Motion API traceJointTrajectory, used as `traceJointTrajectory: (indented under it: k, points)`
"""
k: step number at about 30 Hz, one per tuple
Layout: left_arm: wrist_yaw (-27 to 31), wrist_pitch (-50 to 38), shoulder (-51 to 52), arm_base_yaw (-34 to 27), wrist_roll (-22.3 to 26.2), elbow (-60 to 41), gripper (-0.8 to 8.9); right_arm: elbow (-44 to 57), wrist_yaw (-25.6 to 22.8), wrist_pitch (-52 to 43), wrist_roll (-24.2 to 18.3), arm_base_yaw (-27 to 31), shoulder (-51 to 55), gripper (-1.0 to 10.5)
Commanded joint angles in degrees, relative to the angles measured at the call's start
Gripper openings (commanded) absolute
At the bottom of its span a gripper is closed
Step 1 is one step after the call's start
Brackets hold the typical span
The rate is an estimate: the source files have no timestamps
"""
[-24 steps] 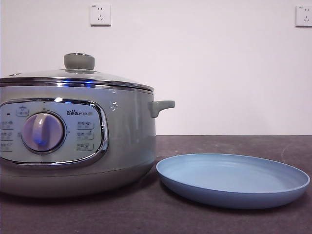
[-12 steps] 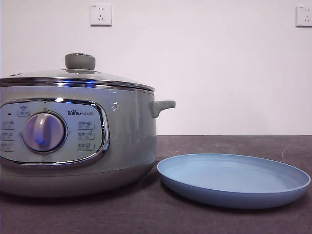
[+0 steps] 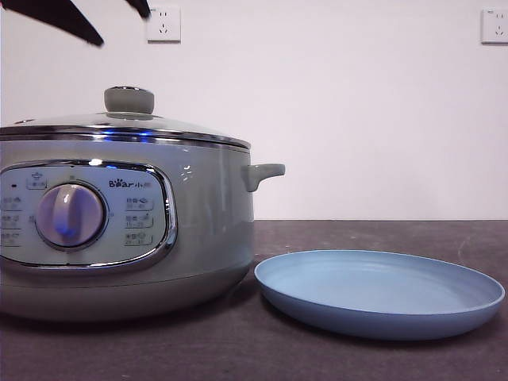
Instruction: Take the potato out from the steamer,put the potato on the plate,close the lid
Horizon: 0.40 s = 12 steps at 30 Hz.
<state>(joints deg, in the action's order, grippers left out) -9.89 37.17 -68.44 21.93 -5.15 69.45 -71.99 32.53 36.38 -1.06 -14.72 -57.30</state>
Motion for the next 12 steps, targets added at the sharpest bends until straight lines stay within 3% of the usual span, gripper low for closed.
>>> traceJointTrajectory:
  k: [1, 12]
  points:
    - [4.1, -0.7, -2.0, 1.7, 2.2, 0.0, 3.77, -0.3, -0.1, -0.4, 0.2, -0.1, -0.1, 5.0]
    - [7.1, 0.2, -7.9, 4.4, 2.3, 0.0, 3.77, -0.3, 0.0, -0.4, 0.2, -0.1, -0.1, 5.0]
